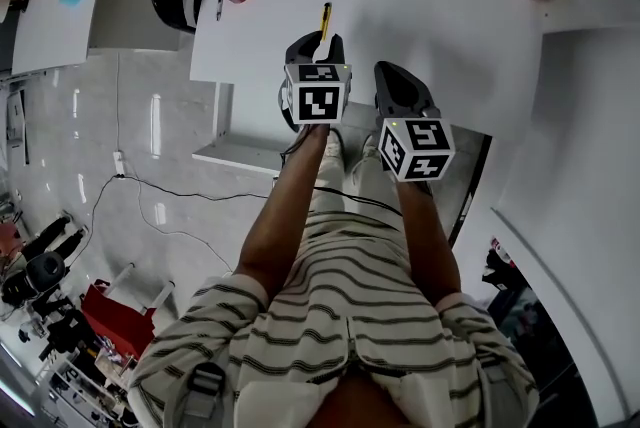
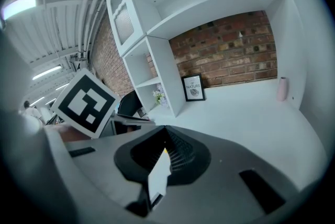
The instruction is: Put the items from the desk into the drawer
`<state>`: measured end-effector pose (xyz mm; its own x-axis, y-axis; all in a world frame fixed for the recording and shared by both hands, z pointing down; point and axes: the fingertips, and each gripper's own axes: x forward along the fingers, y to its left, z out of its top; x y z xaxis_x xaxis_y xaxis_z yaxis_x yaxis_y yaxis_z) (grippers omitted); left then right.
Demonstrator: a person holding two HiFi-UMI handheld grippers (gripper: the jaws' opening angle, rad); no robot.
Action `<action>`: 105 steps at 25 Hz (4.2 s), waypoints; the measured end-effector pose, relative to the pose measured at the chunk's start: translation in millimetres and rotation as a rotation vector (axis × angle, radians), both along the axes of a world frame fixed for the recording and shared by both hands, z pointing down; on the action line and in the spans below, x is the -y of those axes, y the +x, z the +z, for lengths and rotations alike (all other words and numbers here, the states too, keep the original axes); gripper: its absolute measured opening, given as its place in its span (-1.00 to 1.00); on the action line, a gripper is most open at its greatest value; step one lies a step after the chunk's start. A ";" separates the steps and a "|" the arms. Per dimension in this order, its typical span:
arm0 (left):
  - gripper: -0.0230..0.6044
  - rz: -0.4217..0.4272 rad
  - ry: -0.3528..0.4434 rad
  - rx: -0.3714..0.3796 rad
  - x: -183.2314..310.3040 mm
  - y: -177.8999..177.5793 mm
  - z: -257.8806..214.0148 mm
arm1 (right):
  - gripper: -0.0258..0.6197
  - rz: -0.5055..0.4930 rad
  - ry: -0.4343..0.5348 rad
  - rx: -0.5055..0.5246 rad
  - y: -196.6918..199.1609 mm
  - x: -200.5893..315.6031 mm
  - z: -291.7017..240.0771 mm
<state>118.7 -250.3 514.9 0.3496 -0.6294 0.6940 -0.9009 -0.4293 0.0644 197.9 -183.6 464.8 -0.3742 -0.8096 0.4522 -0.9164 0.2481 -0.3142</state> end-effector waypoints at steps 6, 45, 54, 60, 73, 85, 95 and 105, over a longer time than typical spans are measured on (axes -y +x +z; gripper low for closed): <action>-0.61 -0.024 -0.045 0.021 10.4 -3.2 15.7 | -0.89 -0.003 -0.023 0.006 0.1 -0.6 11.3; -0.50 0.045 -0.264 0.204 65.8 -7.6 142.1 | -0.89 -0.003 -0.122 0.015 9.5 -14.2 55.4; -0.50 0.075 -0.300 0.214 75.8 -5.8 158.7 | -0.89 0.000 -0.129 0.020 11.6 -13.6 59.8; -0.51 0.073 -0.330 0.222 78.0 -6.7 165.8 | -0.89 0.011 -0.139 0.022 16.9 -12.5 60.3; -0.70 0.087 -0.387 0.185 77.0 -4.3 173.1 | -0.89 0.000 -0.154 -0.004 15.2 -13.3 65.7; -0.71 0.060 -0.374 0.162 74.2 -4.0 170.7 | -0.89 0.013 -0.149 -0.008 20.1 -15.9 62.5; -0.71 0.021 -0.311 0.125 77.0 -4.1 144.7 | -0.89 0.014 -0.129 -0.003 23.1 -15.7 50.5; -0.71 0.011 -0.193 0.098 64.1 -2.1 78.9 | -0.88 -0.011 -0.065 -0.008 19.1 -14.2 11.7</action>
<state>116.6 -314.4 593.8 0.2807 -0.4781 0.8322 -0.9023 -0.4271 0.0589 217.0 -169.4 476.5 -0.3790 -0.7742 0.5069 -0.9162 0.2370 -0.3230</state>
